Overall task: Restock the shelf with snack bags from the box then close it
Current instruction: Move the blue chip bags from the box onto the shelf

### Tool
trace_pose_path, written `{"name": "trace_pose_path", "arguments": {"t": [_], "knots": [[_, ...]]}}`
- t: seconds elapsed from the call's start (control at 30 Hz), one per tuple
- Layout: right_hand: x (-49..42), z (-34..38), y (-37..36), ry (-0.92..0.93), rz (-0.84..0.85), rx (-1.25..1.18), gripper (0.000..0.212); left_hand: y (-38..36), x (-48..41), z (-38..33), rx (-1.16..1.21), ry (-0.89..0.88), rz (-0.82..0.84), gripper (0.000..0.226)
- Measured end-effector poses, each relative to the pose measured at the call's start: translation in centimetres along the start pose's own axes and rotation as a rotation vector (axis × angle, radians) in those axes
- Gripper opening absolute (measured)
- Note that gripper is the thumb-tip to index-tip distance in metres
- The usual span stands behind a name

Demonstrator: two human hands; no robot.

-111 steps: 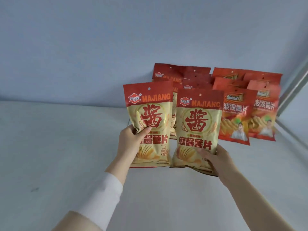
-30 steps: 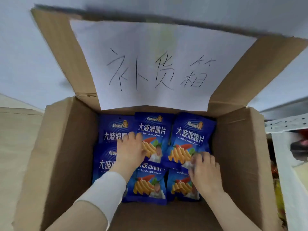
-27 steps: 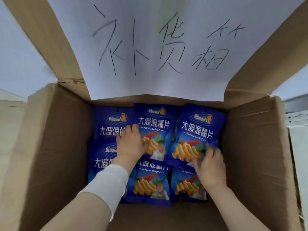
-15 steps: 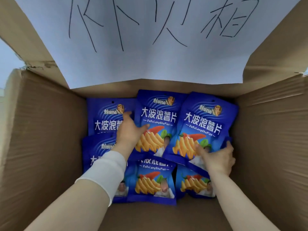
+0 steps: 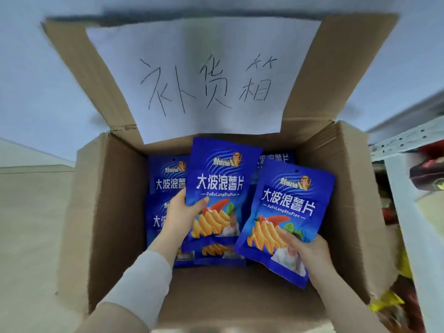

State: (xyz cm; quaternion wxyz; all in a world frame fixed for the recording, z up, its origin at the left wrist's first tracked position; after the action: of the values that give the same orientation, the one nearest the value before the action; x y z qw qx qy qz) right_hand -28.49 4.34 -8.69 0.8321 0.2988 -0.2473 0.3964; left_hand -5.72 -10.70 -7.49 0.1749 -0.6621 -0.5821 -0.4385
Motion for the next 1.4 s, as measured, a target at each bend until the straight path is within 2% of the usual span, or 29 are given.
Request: {"name": "trace_pose_path", "arguments": {"t": [0.1,0.2,0.23,0.3,0.33,0.47,0.57,0.73,0.9,1.0,1.17,1.33,1.4], "knots": [[5.2,2.0,2.7,0.035,0.017,-0.012,0.029,1.7,5.5,-1.1,0.026,-0.022,0.020,0.014],[9.9,3.5,5.4,0.024,-0.047,-0.026,0.055,3.6,10.5,-3.1,0.060,-0.074,0.059,0.014],[11.5,4.0,6.2,0.028,-0.045,-0.019,0.050,4.3,12.2,-3.8,0.071,-0.095,0.076,0.014],[15.1,5.2,8.0,0.091,-0.020,0.009,0.024,5.4,15.8,-5.3,0.091,-0.147,0.119,0.015],[16.9,6.0,8.9,0.128,-0.038,0.025,0.021,5.8,17.8,-6.1,0.105,-0.172,0.145,0.016],[24.2,9.9,13.4,0.287,-0.166,0.013,0.021,5.9,26.1,-9.5,0.141,-0.296,0.255,0.017],[28.3,12.0,18.0,0.373,-0.247,-0.039,0.018,3.4,31.8,-13.0,0.093,-0.409,0.345,0.015],[33.6,14.1,28.4,0.476,-0.487,-0.111,0.026,-5.0,41.4,-19.9,0.027,-0.659,0.517,0.020],[37.3,12.3,41.5,0.516,-0.687,-0.199,0.024,-16.7,51.7,-24.0,-0.016,-0.799,0.769,0.015],[39.6,10.0,48.7,0.527,-0.749,-0.286,0.018,-24.2,57.4,-24.0,-0.032,-0.841,0.915,0.016],[42.4,5.3,59.1,0.537,-0.790,-0.436,0.012,-36.5,64.4,-21.7,-0.091,-0.812,1.023,0.014],[42.5,1.3,67.7,0.458,-1.086,-0.528,0.027,-47.1,68.5,-19.6,-0.184,-0.779,1.097,0.014],[42.3,0.7,71.0,0.430,-1.191,-0.488,0.023,-51.3,69.6,-19.2,-0.237,-0.782,1.128,0.014]]}}
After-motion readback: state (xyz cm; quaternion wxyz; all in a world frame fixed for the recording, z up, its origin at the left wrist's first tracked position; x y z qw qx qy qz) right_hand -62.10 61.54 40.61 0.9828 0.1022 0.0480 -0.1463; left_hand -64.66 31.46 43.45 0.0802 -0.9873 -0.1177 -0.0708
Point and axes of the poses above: each hand's wrist, its own x-axis away from the middle knuckle, its own y-axis out of the back of the hand, z = x × y, the point moved 2 cm from there along -x, towards the middle knuckle, and after that the axes turned 12 degrees about y, right-handed, at the moved point
